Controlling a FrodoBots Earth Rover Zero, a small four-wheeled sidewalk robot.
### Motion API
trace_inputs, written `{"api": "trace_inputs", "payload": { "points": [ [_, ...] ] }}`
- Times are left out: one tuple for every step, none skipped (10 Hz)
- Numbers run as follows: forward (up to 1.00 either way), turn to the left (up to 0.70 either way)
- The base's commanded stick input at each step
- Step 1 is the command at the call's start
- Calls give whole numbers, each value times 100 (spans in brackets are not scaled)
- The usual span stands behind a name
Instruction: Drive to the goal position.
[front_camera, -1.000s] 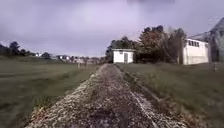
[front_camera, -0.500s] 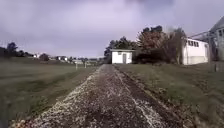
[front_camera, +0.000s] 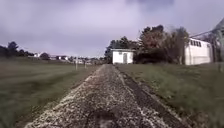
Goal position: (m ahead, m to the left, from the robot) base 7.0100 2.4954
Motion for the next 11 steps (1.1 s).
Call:
{"api": "trace_inputs", "payload": {
  "points": [
    [63, 0],
    [63, 0],
    [63, 0],
    [63, 0],
    [63, 0],
    [63, 0],
    [63, 0],
    [63, 0],
    [63, 0],
    [64, 0],
    [67, 0]
  ]
}}
